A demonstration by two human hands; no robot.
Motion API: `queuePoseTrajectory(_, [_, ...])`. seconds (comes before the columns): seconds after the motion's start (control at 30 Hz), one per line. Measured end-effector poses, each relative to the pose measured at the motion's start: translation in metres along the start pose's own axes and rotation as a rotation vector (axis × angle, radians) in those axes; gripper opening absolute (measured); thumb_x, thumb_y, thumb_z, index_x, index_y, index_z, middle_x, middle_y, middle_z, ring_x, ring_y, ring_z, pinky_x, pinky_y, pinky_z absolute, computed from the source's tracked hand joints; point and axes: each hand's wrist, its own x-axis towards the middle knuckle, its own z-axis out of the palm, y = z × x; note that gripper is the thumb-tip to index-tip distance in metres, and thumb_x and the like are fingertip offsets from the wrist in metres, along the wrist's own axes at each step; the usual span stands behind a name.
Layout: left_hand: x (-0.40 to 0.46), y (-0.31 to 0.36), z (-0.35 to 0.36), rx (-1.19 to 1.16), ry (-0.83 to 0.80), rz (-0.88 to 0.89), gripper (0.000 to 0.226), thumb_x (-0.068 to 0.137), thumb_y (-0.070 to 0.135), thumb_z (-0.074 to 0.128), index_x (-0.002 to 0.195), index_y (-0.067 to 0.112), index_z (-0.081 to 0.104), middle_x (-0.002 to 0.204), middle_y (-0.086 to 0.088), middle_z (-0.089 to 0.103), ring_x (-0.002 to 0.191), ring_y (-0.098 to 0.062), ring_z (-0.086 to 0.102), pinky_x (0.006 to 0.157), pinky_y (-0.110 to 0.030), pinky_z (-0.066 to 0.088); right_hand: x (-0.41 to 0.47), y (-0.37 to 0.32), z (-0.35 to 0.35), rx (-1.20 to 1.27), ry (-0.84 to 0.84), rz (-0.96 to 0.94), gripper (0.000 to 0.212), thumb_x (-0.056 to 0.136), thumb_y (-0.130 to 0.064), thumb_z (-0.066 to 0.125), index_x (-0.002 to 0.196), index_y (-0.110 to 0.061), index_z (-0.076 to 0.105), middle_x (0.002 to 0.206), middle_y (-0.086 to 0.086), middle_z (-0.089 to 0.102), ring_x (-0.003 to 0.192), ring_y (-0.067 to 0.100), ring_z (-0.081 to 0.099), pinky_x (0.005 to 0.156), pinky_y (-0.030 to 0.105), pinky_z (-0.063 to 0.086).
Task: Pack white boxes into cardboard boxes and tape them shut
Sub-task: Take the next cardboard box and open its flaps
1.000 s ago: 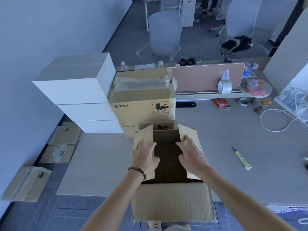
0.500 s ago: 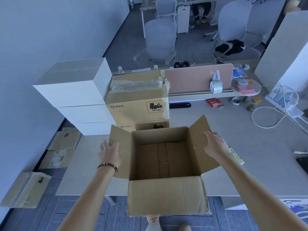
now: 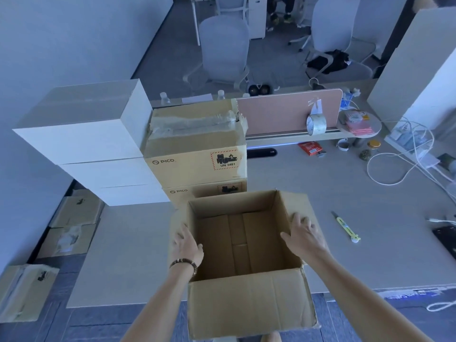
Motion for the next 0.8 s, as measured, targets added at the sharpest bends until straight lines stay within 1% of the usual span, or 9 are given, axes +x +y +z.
queuePoseTrajectory(0.1, [0.006, 0.008, -0.003, 0.032, 0.059, 0.020, 0.078, 0.100, 0.023, 0.050, 0.156, 0.012, -0.003, 0.151, -0.015, 0.034, 0.121, -0.034, 0.057, 0.089, -0.039, 0.049, 0.009, -0.011, 0.008, 0.013, -0.014, 0.048, 0.079, 0.100, -0.049, 0.047, 0.156, -0.013, 0.006, 0.142, 0.021, 0.043, 0.123, 0.040, 0.053, 0.094, 0.043, 0.049])
queuePoseTrajectory(0.17, [0.009, 0.011, -0.005, 0.073, 0.068, 0.026, 0.076, 0.101, 0.022, 0.048, 0.156, 0.013, -0.004, 0.144, -0.013, 0.043, 0.110, -0.030, 0.062, 0.074, -0.035, 0.046, 0.014, -0.019, 0.013, -0.003, -0.007, 0.079, 0.081, 0.101, -0.049, 0.043, 0.158, -0.016, -0.003, 0.139, 0.020, 0.047, 0.118, 0.038, 0.059, 0.091, 0.043, 0.052])
queuePoseTrajectory(0.2, [0.012, 0.012, -0.006, 0.092, 0.068, 0.022, 0.077, 0.101, 0.020, 0.049, 0.156, 0.014, -0.005, 0.140, -0.012, 0.048, 0.106, -0.029, 0.064, 0.071, -0.034, 0.044, 0.015, -0.022, 0.013, -0.005, 0.012, 0.088, 0.079, 0.102, -0.048, 0.042, 0.158, -0.017, -0.003, 0.135, 0.019, 0.051, 0.113, 0.036, 0.062, 0.088, 0.042, 0.052])
queuePoseTrajectory(0.27, [0.018, 0.010, -0.004, 0.119, 0.067, 0.012, 0.082, 0.098, 0.015, 0.053, 0.156, 0.015, -0.005, 0.127, -0.010, 0.059, 0.096, -0.024, 0.065, 0.069, -0.032, 0.047, 0.018, -0.026, 0.014, -0.001, 0.058, 0.085, 0.071, 0.103, -0.044, 0.042, 0.156, -0.018, 0.004, 0.123, 0.015, 0.059, 0.101, 0.030, 0.066, 0.079, 0.038, 0.052])
queuePoseTrajectory(0.37, [0.025, 0.002, 0.003, 0.095, 0.072, 0.013, 0.083, 0.094, 0.009, 0.057, 0.155, 0.014, 0.000, 0.106, -0.004, 0.068, 0.075, -0.016, 0.060, 0.067, -0.030, 0.054, 0.021, -0.024, 0.019, 0.044, 0.125, 0.065, 0.045, 0.104, -0.033, 0.044, 0.143, -0.020, 0.024, 0.088, 0.003, 0.064, 0.073, 0.021, 0.066, 0.069, 0.037, 0.058])
queuePoseTrajectory(0.43, [0.027, 0.000, 0.007, 0.049, 0.070, 0.022, 0.081, 0.093, 0.006, 0.057, 0.154, 0.015, 0.004, 0.106, -0.005, 0.070, 0.071, -0.014, 0.056, 0.065, -0.028, 0.054, 0.021, -0.022, 0.024, 0.056, 0.115, 0.057, 0.033, 0.105, -0.028, 0.042, 0.135, -0.020, 0.030, 0.073, -0.002, 0.059, 0.060, 0.016, 0.060, 0.063, 0.038, 0.059])
queuePoseTrajectory(0.57, [0.030, 0.001, 0.008, -0.008, 0.075, 0.030, 0.075, 0.092, 0.001, 0.053, 0.151, 0.016, 0.009, 0.104, -0.006, 0.070, 0.071, -0.015, 0.056, 0.062, -0.028, 0.048, 0.021, -0.021, 0.025, 0.108, 0.092, 0.027, 0.028, 0.106, -0.021, 0.041, 0.132, -0.019, 0.031, 0.068, -0.001, 0.057, 0.054, 0.013, 0.058, 0.049, 0.029, 0.050])
queuePoseTrajectory(0.7, [0.030, 0.002, 0.007, 0.004, 0.079, 0.027, 0.071, 0.091, 0.001, 0.051, 0.149, 0.015, 0.013, 0.099, -0.004, 0.070, 0.072, -0.016, 0.058, 0.061, -0.029, 0.046, 0.026, -0.021, 0.025, 0.116, 0.093, 0.037, 0.018, 0.105, -0.021, 0.040, 0.122, -0.019, 0.034, 0.067, 0.000, 0.058, 0.055, 0.017, 0.059, 0.057, 0.039, 0.057])
queuePoseTrajectory(0.8, [0.028, 0.004, 0.005, 0.037, 0.088, 0.028, 0.066, 0.092, 0.003, 0.054, 0.145, 0.015, 0.017, 0.102, -0.003, 0.069, 0.074, -0.017, 0.060, 0.060, -0.029, 0.046, 0.024, -0.020, 0.023, 0.099, 0.098, 0.029, 0.022, 0.106, -0.024, 0.040, 0.127, -0.019, 0.034, 0.070, -0.002, 0.057, 0.054, 0.013, 0.057, 0.046, 0.027, 0.044])
